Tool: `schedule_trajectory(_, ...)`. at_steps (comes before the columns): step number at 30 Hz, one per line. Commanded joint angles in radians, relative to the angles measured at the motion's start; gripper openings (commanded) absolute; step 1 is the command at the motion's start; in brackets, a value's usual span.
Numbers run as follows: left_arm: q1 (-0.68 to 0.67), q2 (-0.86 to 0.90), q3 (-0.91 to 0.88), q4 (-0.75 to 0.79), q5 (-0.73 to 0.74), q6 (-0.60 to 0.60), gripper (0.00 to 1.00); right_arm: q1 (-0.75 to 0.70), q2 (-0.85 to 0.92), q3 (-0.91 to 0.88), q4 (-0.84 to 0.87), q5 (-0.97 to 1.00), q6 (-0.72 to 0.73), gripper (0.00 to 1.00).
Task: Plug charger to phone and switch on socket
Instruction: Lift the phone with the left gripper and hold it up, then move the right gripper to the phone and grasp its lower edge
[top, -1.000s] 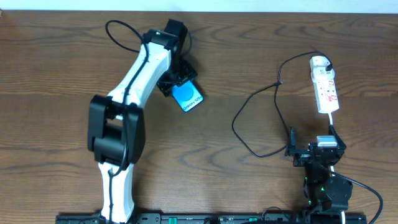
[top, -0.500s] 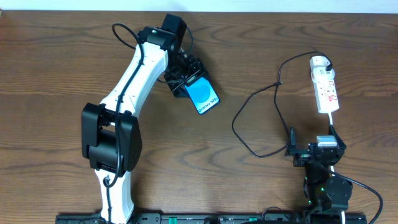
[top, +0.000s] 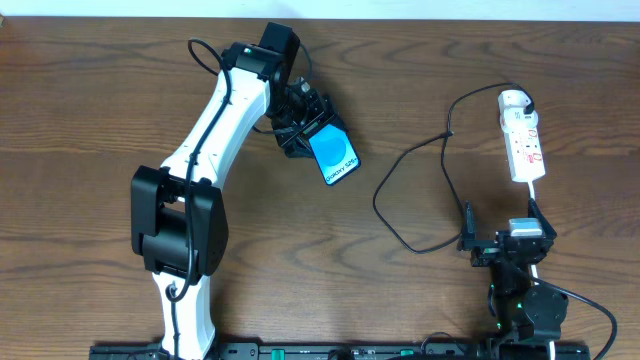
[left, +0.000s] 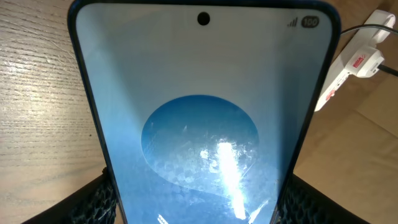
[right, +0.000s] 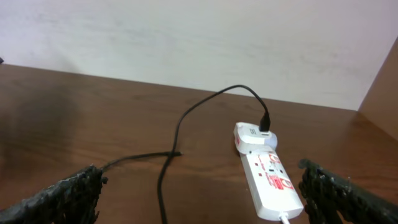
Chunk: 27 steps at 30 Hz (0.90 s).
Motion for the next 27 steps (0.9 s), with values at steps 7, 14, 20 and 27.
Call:
schedule_trajectory(7, -0.001, -0.021, 0.008, -0.003, 0.034, 0.021, 0.62, -0.002, -0.005, -0.002, 0.099, -0.307, 0.453, 0.99)
schedule_trajectory(14, -0.001, -0.021, 0.008, -0.003, 0.041, 0.021, 0.61, -0.002, -0.005, -0.002, 0.069, -0.442, 0.780, 0.99)
schedule_trajectory(20, -0.001, -0.021, 0.008, -0.003, 0.057, 0.021, 0.61, -0.003, -0.005, -0.002, 0.088, -0.333, 0.792, 0.99)
schedule_trajectory(27, -0.001, -0.021, 0.008, -0.002, 0.057, 0.021, 0.61, -0.002, 0.010, 0.026, 0.115, -0.417, 0.796, 0.99)
